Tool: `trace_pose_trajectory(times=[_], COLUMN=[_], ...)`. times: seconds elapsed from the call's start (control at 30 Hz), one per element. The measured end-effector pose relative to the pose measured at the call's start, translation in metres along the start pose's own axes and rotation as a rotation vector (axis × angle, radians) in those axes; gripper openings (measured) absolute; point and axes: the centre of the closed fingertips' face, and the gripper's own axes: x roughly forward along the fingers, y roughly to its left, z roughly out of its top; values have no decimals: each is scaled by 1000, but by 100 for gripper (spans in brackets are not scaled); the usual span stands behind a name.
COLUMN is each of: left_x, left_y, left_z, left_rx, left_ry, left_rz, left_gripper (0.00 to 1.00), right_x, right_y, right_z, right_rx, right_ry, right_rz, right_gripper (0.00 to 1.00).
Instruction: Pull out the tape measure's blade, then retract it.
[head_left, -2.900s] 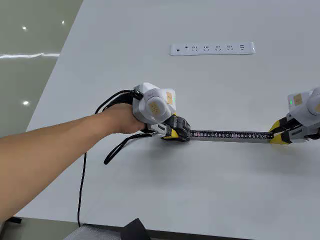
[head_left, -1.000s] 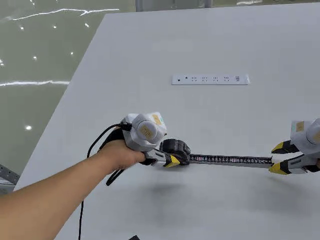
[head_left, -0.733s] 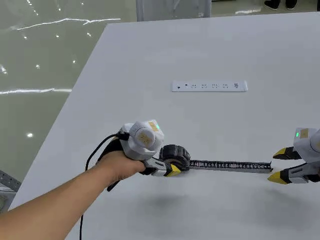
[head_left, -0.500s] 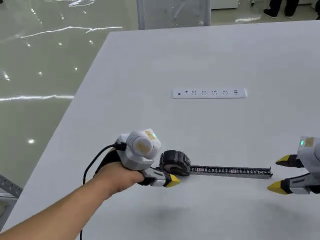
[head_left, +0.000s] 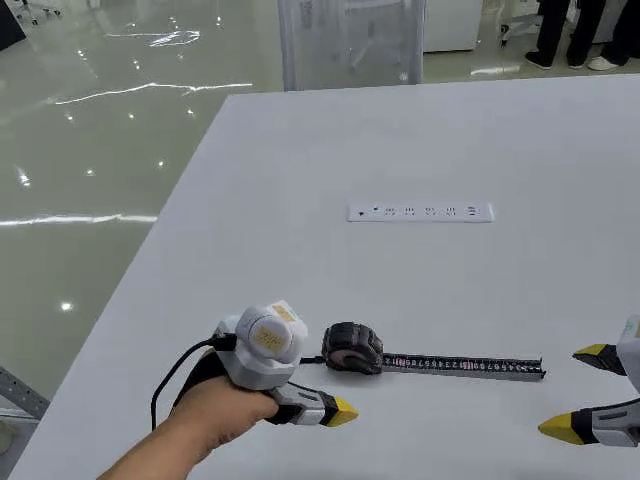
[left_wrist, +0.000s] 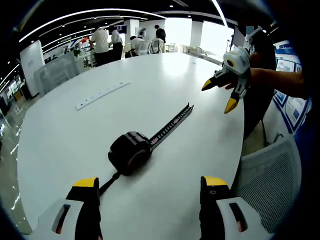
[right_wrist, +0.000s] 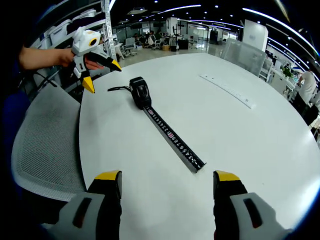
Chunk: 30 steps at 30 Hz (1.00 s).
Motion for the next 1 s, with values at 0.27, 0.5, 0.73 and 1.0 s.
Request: trace_pose_trajectory(times=[0.27, 0.5, 0.73, 1.0], left_x=[-17, -29, -47, -71], left_y=[-8, -14, -19, -31], left_z=[-1, -2, -13, -17], left_rx=[-38, -62, -147, -203], left_ry=[-29, -41, -30, -56], left_rz=[28, 36, 62, 74], left_gripper=[85, 88, 93, 98], right_x=[-19, -32, -50, -72], right_y=[12, 28, 39, 51], right_z=[5, 3, 4, 5], right_rx=[38, 74, 160, 192], right_ry=[-37, -38, -67, -86], right_rz=[-32, -43, -86, -119], right_gripper=[80, 85, 90, 98])
